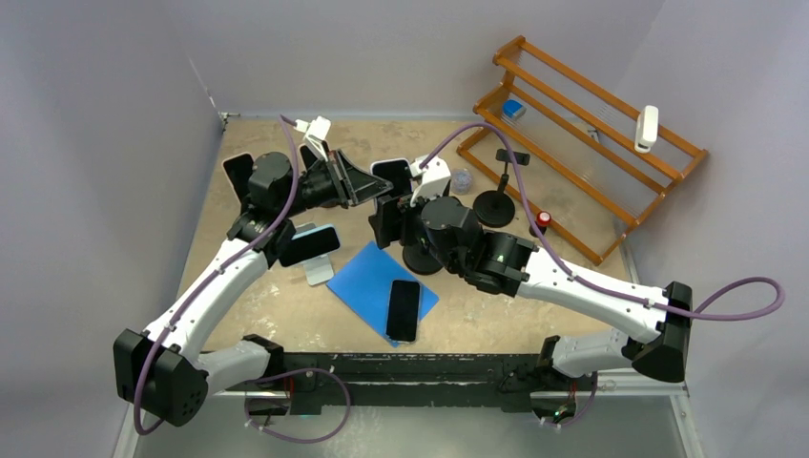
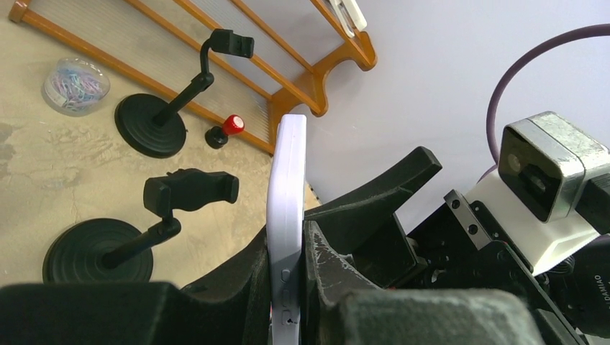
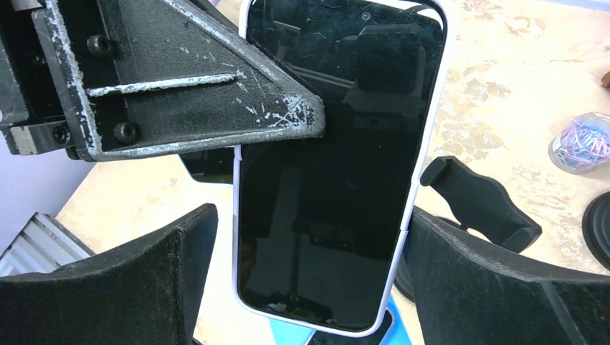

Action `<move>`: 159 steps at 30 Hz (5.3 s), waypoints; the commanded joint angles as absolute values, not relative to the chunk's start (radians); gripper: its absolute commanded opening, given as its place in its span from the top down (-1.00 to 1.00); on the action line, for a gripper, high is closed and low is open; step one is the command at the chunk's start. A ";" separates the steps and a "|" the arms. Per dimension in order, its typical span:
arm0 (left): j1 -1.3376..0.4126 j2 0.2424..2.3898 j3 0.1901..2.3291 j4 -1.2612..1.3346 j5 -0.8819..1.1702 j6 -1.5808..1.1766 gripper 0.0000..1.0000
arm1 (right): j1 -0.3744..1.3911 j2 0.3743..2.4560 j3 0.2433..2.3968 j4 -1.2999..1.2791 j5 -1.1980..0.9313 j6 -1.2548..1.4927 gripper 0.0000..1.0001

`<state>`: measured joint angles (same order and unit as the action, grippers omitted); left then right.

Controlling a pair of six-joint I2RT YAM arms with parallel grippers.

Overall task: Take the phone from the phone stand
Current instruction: Place the phone at the center of the board.

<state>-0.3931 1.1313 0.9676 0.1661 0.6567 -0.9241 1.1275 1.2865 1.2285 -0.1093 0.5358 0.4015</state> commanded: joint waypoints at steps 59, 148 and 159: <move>-0.394 0.753 0.667 0.563 1.032 -0.992 1.00 | 1.135 0.955 0.679 0.749 -0.180 0.615 0.39; -0.394 0.684 0.681 -0.309 0.208 -0.528 -0.58 | 0.623 1.156 0.105 0.628 -0.410 0.987 1.00; -0.394 0.688 0.681 -0.313 0.209 -0.529 -0.58 | 0.623 1.143 0.121 0.548 -0.347 0.960 0.22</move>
<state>-0.3935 0.6884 0.6762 -0.3321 0.1978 -0.5343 0.6209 1.1648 0.1173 0.5632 -0.3775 0.9821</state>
